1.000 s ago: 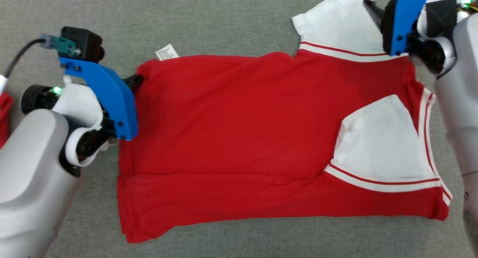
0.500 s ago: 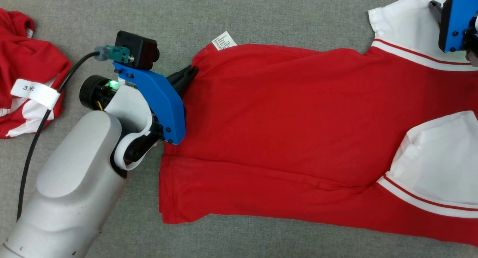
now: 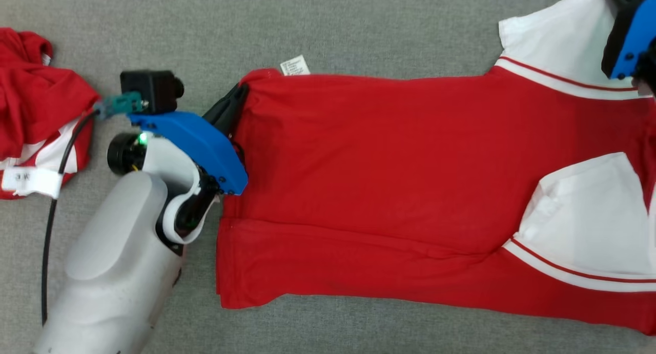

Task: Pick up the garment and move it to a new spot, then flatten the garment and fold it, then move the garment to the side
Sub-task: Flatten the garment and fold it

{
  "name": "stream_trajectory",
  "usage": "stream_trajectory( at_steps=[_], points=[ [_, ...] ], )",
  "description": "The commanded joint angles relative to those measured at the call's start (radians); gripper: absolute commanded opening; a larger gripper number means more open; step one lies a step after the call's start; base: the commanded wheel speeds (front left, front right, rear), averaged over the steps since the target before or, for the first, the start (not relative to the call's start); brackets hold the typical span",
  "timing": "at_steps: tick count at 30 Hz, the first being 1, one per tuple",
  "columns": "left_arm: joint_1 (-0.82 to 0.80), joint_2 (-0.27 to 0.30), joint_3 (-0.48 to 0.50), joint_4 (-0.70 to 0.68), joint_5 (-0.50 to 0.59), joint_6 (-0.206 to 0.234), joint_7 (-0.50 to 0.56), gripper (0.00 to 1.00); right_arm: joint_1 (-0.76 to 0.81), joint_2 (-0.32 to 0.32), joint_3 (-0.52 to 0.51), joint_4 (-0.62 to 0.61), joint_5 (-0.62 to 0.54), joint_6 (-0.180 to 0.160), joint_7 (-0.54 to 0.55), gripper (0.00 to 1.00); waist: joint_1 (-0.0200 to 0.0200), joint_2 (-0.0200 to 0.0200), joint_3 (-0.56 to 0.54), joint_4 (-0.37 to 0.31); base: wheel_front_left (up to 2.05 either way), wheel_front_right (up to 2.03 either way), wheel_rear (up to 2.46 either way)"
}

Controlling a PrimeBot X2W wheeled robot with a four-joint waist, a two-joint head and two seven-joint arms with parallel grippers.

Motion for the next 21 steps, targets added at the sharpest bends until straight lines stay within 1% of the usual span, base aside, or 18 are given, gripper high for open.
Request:
stream_trajectory(
  at_steps=[1, 5, 9, 13, 17, 21],
  points=[
    [0.020, -0.009, 0.012, 0.013, -0.010, 0.005, -0.023, 0.00, 0.036, -0.012, -0.009, -0.013, 0.019, 0.000, -0.019, 0.00, 0.0000, 0.0000, -0.023, -0.015, 0.00, 0.00, 0.00],
    [0.062, -0.019, 0.032, 0.042, -0.026, -0.005, -0.086, 0.00, 0.122, -0.030, -0.004, -0.080, 0.072, 0.000, -0.055, 0.00, 0.0000, 0.0000, -0.066, -0.032, 0.00, 0.00, 0.00],
    [0.123, -0.017, 0.038, 0.052, -0.041, -0.020, -0.139, 0.00, 0.248, -0.053, -0.002, -0.186, 0.130, 0.000, -0.071, 0.00, 0.0000, 0.0000, -0.118, -0.056, 0.00, 0.00, 0.00],
    [0.185, -0.004, 0.042, 0.042, -0.048, -0.026, -0.180, 0.00, 0.375, -0.066, -0.009, -0.302, 0.164, 0.000, -0.057, 0.00, 0.0000, 0.0000, -0.165, -0.081, 0.00, 0.00, 0.00],
    [0.244, 0.014, 0.050, 0.022, -0.044, -0.016, -0.218, 0.00, 0.497, -0.075, -0.040, -0.417, 0.169, 0.000, -0.031, 0.00, 0.0000, 0.0000, -0.201, -0.101, 0.00, 0.00, 0.00],
    [0.298, 0.030, 0.046, 0.000, -0.041, -0.026, -0.254, 0.00, 0.616, -0.050, -0.091, -0.533, 0.174, 0.000, 0.008, 0.00, 0.0000, 0.0000, -0.224, -0.115, 0.00, 0.00, 0.00]
  ],
)
